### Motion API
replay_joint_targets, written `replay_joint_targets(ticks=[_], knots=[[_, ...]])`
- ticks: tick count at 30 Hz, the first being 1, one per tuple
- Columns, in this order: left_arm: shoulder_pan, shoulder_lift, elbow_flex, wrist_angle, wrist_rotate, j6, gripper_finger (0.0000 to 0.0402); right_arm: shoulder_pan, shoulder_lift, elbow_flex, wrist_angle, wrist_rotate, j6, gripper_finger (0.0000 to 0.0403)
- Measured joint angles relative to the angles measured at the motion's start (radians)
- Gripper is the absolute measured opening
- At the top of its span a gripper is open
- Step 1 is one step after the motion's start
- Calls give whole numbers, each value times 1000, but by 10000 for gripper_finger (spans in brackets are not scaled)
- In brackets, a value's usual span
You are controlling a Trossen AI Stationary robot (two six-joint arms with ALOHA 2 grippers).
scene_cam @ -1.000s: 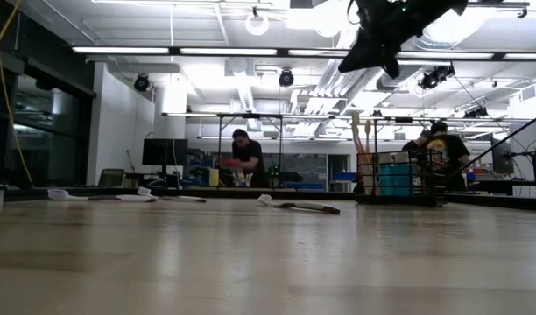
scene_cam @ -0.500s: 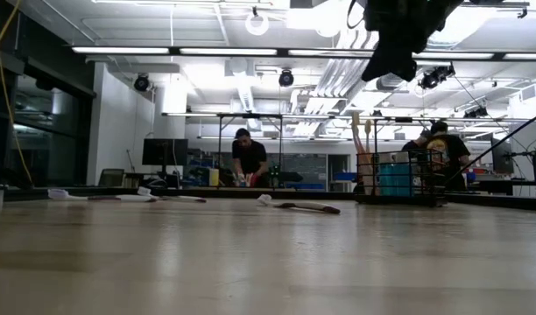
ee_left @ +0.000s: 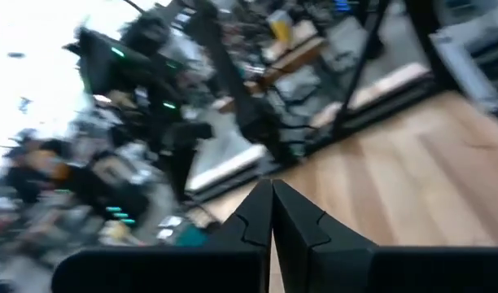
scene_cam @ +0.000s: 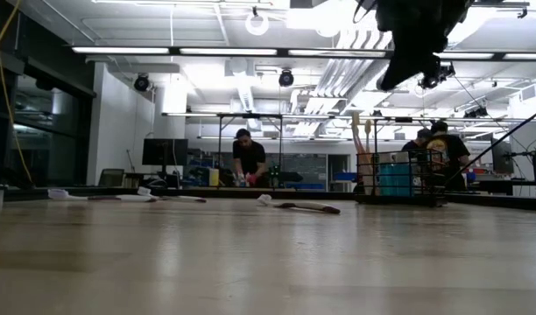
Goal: Pick & Place toothbrushing station
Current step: Put the bottom right purple toothbrush into the right of the black mesh organizer
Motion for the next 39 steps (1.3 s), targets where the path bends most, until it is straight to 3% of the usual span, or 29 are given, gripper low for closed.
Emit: replay_joint_targets(ticks=[4, 6, 19, 24, 29, 39], knots=[[36, -79, 0, -178, 193, -145, 1, 31, 35, 0, 59, 14, 32, 2], [46, -103, 0, -201, 227, -165, 1, 49, 65, 0, 94, 37, 35, 2], [10, -115, 0, -223, 208, -173, 1, 100, 395, 0, 279, 219, 78, 2], [9, -115, 0, -242, 209, -210, 1, 104, 498, 0, 395, 213, 49, 5], [9, -115, 0, -254, 208, -225, 1, 105, 528, 0, 499, 188, 7, 30], [-4, -115, 0, -272, 208, -249, 1, 109, 574, 0, 550, 187, 27, 86]])
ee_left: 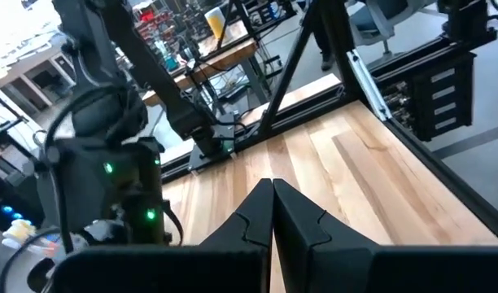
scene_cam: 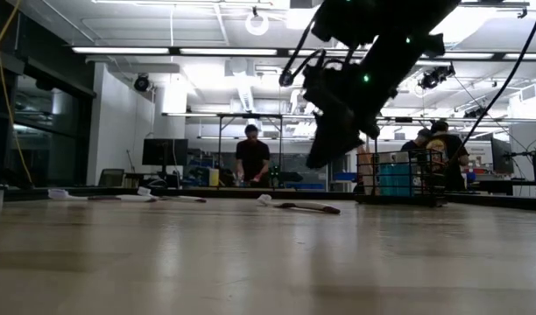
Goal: Pick & Place toothbrushing station
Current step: Put the bottom right purple toothbrush into the right of the black mesh organizer
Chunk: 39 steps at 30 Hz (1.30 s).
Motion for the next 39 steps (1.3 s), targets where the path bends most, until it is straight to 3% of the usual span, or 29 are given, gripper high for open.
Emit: replay_joint_targets(ticks=[13, 27, 39], knots=[[-20, 0, 0, -16, -2, -3, 1, 43, 133, 0, 97, 97, -4, 115], [-21, 1, 0, -32, -5, -14, 1, 51, 254, 5, 151, 134, 36, 122], [-21, 1, 0, -40, -5, -25, 1, 48, 259, 3, 143, 178, 36, 82]])
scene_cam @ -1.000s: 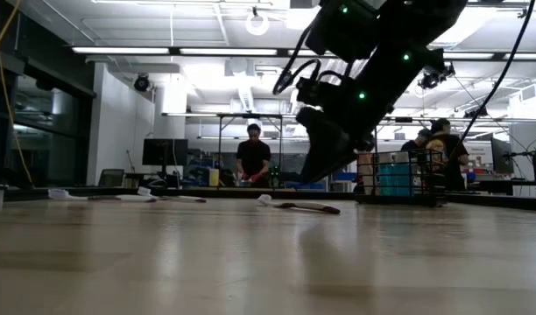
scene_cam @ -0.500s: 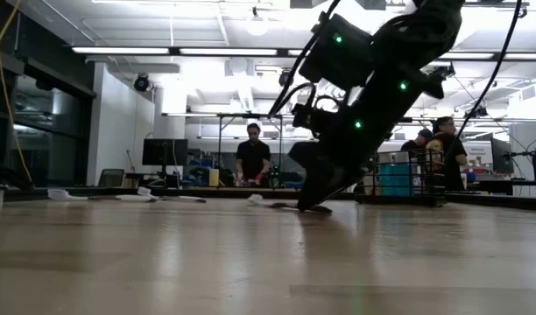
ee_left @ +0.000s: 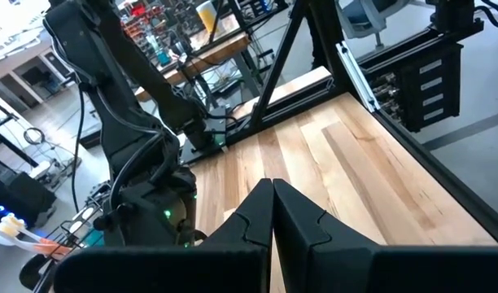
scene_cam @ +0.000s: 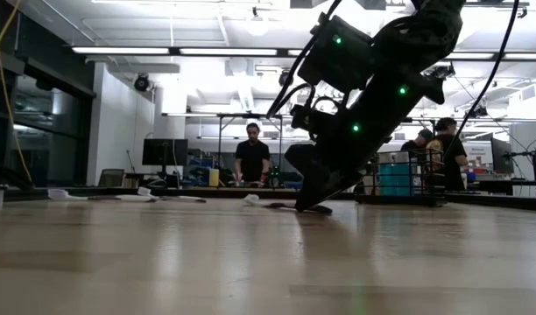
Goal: Pick & Place toothbrushing station
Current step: Put the bottom right purple toothbrush into the right of the black mesh organizer
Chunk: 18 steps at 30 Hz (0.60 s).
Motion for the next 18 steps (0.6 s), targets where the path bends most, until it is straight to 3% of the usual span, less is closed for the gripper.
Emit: replay_joint_targets(ticks=[10, 18], knots=[[0, 0, 0, 0, 0, -5, 1, -2, 1, -2, -9, 0, 8, 18], [0, 0, 0, 0, 0, -7, 1, -2, 2, -3, 5, 7, 20, 16]])
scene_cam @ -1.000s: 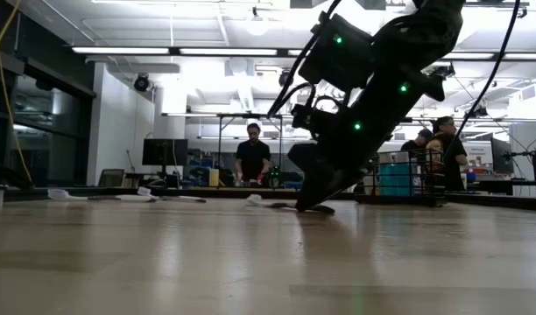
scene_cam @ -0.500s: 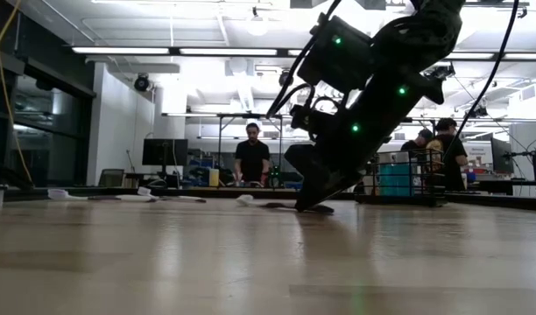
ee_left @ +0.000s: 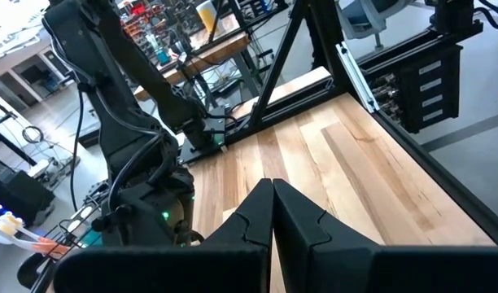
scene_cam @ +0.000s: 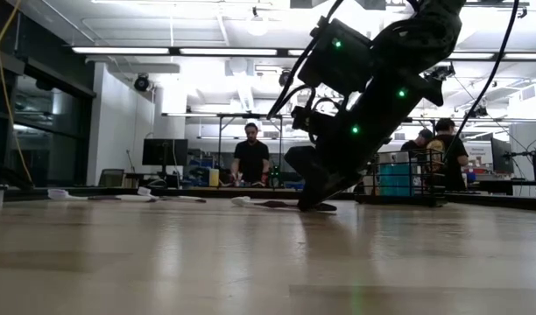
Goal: Pick & Place toothbrushing station
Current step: Put the bottom right purple toothbrush into the right of the black mesh organizer
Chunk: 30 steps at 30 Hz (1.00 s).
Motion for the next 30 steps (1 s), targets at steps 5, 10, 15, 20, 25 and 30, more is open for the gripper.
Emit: replay_joint_targets(ticks=[5, 10, 15, 20, 25, 30], knots=[[0, 0, 0, 0, 0, 0, 1, 1, 2, -2, 27, 1, 0, 16], [0, 0, 0, -3, 0, 0, 1, 21, -5, -2, 30, 34, 0, 16], [0, 0, 0, -8, 1, -15, 1, 49, -30, -5, 30, 72, 0, 16], [0, 0, 0, -8, 1, -19, 1, 84, -89, -3, 33, 137, -4, 16], [0, 0, 0, -7, 1, -27, 1, 133, -184, -1, -5, 259, 2, 16], [0, 0, 0, 3, 1, -23, 1, 204, -291, 0, -24, 417, 1, 15]])
